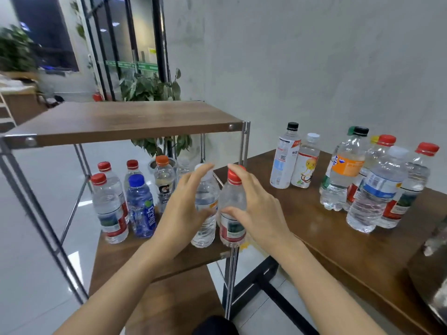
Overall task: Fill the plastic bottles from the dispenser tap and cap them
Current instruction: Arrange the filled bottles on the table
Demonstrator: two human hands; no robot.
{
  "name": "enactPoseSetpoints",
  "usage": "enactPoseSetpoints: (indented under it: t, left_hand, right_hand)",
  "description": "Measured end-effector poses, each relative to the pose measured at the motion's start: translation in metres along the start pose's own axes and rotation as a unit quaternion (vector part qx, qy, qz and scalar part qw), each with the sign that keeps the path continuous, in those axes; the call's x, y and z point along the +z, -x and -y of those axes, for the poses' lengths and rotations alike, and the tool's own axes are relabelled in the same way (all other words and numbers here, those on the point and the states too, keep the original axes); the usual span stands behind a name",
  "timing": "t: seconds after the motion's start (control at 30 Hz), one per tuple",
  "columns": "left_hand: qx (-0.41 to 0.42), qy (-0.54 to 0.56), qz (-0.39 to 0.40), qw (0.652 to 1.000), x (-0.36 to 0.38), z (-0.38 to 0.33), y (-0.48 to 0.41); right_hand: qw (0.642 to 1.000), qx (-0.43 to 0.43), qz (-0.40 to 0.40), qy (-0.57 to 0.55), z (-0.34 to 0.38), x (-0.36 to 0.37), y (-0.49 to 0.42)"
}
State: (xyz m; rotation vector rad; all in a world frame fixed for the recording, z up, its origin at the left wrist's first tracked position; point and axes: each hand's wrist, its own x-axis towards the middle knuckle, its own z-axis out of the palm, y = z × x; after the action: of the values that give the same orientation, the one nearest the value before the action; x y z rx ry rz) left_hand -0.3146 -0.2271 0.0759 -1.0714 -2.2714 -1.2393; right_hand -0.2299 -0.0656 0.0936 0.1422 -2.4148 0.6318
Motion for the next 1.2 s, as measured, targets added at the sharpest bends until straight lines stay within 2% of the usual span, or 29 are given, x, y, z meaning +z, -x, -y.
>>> enactPoseSetpoints:
  t: [0.33, 0.6, 1.07, 1.2]
  left_hand:
    - [-0.09, -0.035, -0.02, 0.995, -0.011, 0.071, 0.002]
    - [-0.163, -0.034, -0.023, 0.986, 0.011, 0.111, -0.014]
    - [-0.181, -0.058, -0.023, 0.981, 0.026, 0.151, -0.034]
    - [-0.165, -0.147, 0.014, 0.975, 0.029, 0.157, -0.038]
  right_hand:
    - [0.993, 0.05, 0.074, -0.071, -0.004, 0.097, -0.036]
    - [0.988, 0.078, 0.091, -0.095, -0.038, 0.151, -0.065]
    - [0.985, 0.043, 0.084, -0.143, -0.075, 0.191, -0.099]
    - [0.986, 0.023, 0.105, -0.126, -0.081, 0.192, -0.101]
